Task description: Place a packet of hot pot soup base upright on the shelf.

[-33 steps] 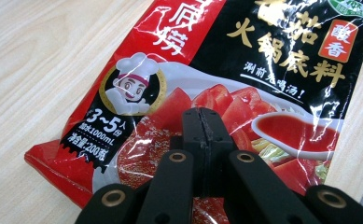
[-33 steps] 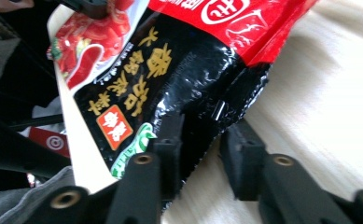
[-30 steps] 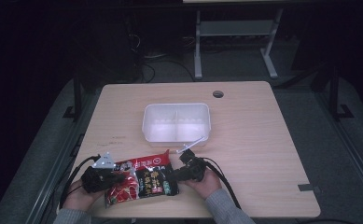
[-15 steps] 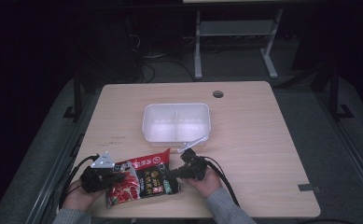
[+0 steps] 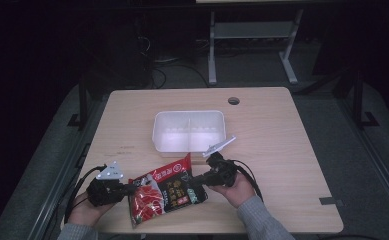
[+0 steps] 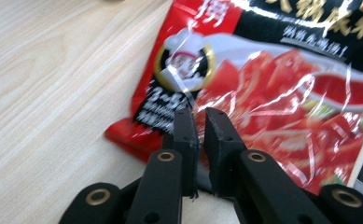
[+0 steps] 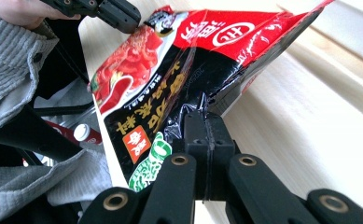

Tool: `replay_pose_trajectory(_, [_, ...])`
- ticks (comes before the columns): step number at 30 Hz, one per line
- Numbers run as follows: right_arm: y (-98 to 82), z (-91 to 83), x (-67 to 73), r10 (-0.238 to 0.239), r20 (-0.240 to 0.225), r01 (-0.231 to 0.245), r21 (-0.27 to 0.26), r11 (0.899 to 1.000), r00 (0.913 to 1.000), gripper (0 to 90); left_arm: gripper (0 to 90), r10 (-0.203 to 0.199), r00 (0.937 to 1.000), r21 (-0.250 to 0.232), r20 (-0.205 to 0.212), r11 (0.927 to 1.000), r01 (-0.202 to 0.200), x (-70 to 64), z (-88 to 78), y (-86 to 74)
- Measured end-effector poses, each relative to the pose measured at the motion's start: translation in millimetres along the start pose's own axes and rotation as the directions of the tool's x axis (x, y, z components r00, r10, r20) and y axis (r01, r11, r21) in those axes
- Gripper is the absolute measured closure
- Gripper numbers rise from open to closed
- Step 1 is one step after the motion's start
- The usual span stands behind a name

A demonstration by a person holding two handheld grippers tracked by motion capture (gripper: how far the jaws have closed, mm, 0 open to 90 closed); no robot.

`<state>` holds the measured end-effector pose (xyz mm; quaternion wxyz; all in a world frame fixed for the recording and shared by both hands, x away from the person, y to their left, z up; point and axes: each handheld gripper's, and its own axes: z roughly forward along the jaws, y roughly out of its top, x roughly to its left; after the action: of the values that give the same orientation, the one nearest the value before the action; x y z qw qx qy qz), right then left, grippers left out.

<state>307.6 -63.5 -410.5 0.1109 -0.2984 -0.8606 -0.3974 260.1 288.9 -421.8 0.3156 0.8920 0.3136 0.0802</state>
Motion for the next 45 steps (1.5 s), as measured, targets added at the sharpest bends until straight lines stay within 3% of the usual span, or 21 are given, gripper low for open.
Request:
replay_pose_trajectory(8, [2.9,-31.5,2.2,-0.042,0.035,0.041,0.004,0.999,0.9985,89.9,77.3,-0.002,0.9993,-0.020,0.037,0.9998,0.002,-1.4,2.0,5.4])
replay_pose_trajectory(13, [6.9,-49.5,2.9,-0.075,0.042,0.074,0.014,0.997,0.9963,89.9,68.7,0.003,0.9973,-0.013,0.074,0.9999,-0.002,-5.8,9.5,12.2])
replay_pose_trajectory(20, [17.6,-73.3,6.5,-0.132,0.040,0.130,0.053,0.990,0.9904,89.9,48.7,0.030,0.9902,-0.032,0.137,0.9992,-0.025,-13.4,21.1,32.1])
replay_pose_trajectory(25, [27.0,-97.4,13.9,-0.187,0.054,0.182,0.082,0.980,0.9808,90.0,36.2,0.053,0.9783,-0.024,0.200,0.9985,-0.049,-20.9,38.2,49.4])
replay_pose_trajectory(26, [27.0,-97.4,13.9,-0.187,0.054,0.182,0.082,0.980,0.9808,90.0,36.2,0.057,0.9744,-0.025,0.218,0.9983,-0.053,-22.0,42.0,53.5])
replay_pose_trajectory(27, [29.3,-104.9,15.9,-0.201,0.063,0.195,0.086,0.977,0.9777,90.0,34.4,0.062,0.9658,-0.031,0.252,0.9980,-0.056,-24.9,49.5,62.4])
replay_pose_trajectory(28, [29.3,-104.9,15.9,-0.201,0.063,0.195,0.086,0.977,0.9777,90.0,32.9,0.062,0.9658,-0.031,0.252,0.9980,-0.056,-24.9,49.5,62.4])
replay_pose_trajectory(30, [31.0,-112.1,17.2,-0.210,0.063,0.205,0.089,0.975,0.9756,90.0,32.1,0.070,0.9567,-0.038,0.283,0.9974,-0.061,-28.6,56.8,72.8])
replay_pose_trajectory(39, [39.1,-143.9,22.7,-0.246,0.070,0.238,0.101,0.966,0.9667,90.0,28.2,0.104,0.9338,-0.066,0.342,0.9940,-0.086,-39.6,75.5,107.5])
replay_pose_trajectory(45, [44.1,-149.0,29.7,-0.275,0.052,0.269,0.098,0.958,0.9599,90.0,28.3,0.116,0.9171,-0.082,0.381,0.9924,-0.092,-45.2,83.8,119.8])
